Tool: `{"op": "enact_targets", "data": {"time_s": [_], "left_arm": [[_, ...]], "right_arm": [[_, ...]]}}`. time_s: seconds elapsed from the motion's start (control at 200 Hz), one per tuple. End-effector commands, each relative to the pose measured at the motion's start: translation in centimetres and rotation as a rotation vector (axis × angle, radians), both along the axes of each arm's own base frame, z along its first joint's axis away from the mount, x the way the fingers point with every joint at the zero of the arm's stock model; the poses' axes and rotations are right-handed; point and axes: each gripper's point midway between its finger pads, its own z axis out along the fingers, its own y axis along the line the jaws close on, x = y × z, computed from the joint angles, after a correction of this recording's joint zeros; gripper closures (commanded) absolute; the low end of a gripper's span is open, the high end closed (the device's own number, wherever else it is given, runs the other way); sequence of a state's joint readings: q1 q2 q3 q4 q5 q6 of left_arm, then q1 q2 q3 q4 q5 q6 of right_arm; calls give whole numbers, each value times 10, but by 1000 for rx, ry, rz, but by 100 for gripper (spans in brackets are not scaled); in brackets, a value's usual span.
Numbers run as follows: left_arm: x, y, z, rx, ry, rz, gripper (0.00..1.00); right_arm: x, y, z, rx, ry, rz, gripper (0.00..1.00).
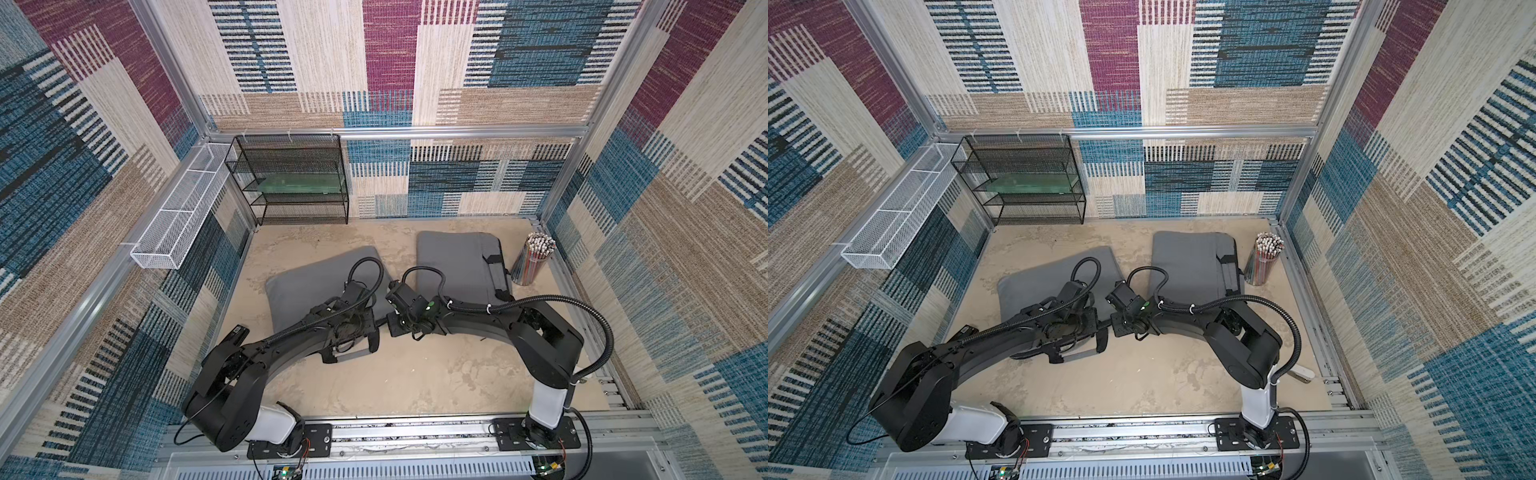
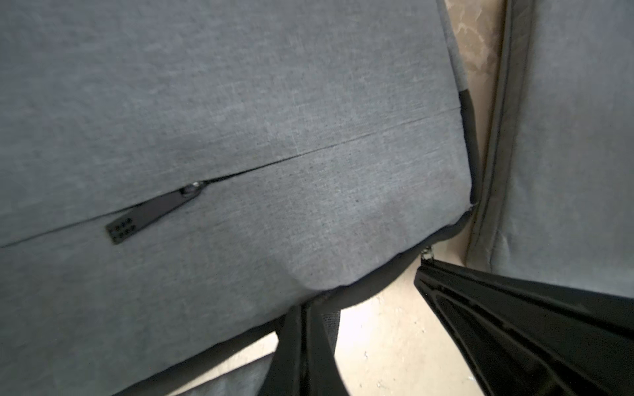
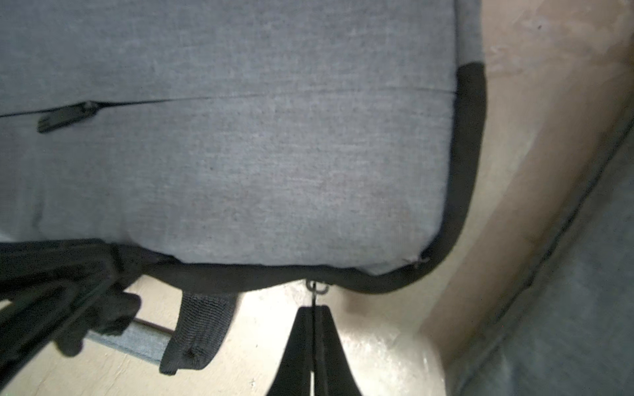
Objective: Open the zippered laptop bag and take out the laptop
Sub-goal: Unzip the zipper on the zippered laptop bag.
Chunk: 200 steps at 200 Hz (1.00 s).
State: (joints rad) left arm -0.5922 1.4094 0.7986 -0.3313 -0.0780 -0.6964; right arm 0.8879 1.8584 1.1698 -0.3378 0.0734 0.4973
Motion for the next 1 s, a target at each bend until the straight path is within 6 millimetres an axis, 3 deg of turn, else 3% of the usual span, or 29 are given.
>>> {"op": "enact_targets", "data": {"time_s": [0.0,0.301,0.997], "left_arm": [[-1,14,4,38,-21,48,100],[-5,21,14,36,-65,59,100],[-17,28,13,11,-84,53,100]], "right_arm": [[9,-4,8,16,-33,-45,100],[17,-15,12,26,-42,-80,100],[36,-38,14,28,-45,-148,100]]}}
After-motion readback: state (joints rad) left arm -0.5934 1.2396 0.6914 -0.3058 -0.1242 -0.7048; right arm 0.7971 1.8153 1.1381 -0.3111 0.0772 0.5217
